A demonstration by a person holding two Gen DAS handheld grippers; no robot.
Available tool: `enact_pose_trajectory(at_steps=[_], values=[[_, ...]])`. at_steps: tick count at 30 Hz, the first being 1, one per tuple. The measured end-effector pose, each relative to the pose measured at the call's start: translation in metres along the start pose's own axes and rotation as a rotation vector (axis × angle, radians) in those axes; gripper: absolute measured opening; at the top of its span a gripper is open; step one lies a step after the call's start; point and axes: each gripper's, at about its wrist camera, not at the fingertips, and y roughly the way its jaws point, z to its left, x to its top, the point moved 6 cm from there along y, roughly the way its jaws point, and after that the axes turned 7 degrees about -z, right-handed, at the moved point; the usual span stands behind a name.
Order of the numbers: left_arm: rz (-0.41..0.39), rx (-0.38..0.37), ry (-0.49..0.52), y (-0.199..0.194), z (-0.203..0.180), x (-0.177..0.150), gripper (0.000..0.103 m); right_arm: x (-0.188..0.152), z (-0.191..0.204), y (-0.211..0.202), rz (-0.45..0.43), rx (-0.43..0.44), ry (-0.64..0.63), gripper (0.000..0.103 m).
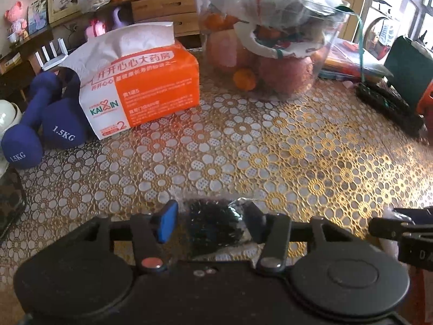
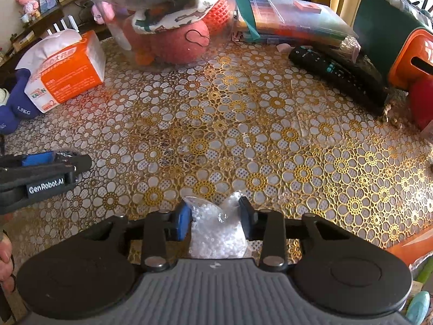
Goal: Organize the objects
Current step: 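Grasp the black mesh bag with the left tool while the right tool grasps the bubble-wrap bag, then carry the mesh bag and bubble-wrap bag into the shoebox and open both tools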
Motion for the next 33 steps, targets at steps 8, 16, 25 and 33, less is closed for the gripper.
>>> enact_pose_trajectory(at_steps=[8,16,25,33], values=[[-0.003,-0.051,-0.014,-0.036,-0.006,-0.008,0.048,-0.004,0.008,-0.035,-0.031,0.072,0.042,0.030],[-0.026,-0.093,0.016,-0.098,-0.018,-0.011,0.048,0.002,0.017,-0.097,-0.106,0.159,0.069,0.030],[-0.065,-0.173,0.071,-0.180,-0.049,-0.023,0.048,-0.018,0.000,-0.186,-0.183,0.206,0.054,0.030],[-0.115,-0.236,0.174,-0.240,-0.106,-0.038,0.048,-0.049,-0.045,-0.256,-0.254,0.175,0.041,0.030]])
